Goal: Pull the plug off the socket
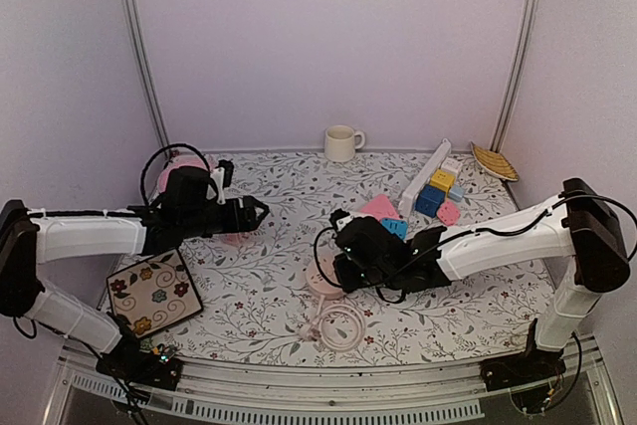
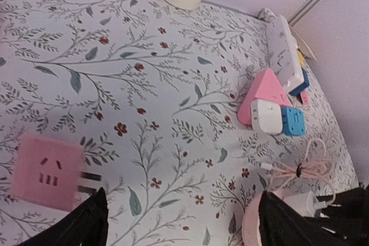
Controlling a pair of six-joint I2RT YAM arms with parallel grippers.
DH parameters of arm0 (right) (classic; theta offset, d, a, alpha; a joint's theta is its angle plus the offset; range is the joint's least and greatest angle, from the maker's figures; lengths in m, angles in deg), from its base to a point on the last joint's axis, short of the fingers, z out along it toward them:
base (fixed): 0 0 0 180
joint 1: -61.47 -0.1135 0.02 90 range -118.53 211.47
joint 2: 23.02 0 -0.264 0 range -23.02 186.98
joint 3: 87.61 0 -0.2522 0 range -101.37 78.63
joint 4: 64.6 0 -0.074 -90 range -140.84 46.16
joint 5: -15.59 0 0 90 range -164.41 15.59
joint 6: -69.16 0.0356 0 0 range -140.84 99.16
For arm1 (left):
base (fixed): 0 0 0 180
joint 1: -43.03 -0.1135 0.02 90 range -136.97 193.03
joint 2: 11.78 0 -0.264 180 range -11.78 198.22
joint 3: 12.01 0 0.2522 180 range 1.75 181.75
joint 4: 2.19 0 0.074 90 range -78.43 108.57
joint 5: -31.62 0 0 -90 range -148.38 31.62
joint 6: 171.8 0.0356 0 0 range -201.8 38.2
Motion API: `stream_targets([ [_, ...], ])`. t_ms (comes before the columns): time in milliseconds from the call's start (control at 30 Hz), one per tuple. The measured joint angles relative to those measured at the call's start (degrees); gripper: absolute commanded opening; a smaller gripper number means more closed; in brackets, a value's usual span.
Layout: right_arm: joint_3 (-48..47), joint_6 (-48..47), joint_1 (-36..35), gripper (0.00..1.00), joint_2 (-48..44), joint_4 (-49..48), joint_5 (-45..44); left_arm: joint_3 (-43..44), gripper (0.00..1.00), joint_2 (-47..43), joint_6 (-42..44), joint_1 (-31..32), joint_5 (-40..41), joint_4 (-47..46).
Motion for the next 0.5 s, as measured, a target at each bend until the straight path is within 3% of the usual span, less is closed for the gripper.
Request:
stream_targets([
  [200, 0.5, 0.33, 0.0, 0.02, -1.49, -0.59, -0.85, -5.07, 0.85, 1.49, -6.27, 9.35, -5.09, -2.12],
  [500, 0.55, 0.61, -0.02, 0.02, -3.82, -3.85, -1.31, -7.1, 0.8, 6.73, -17.79, 11.58, -14.36, -11.54],
])
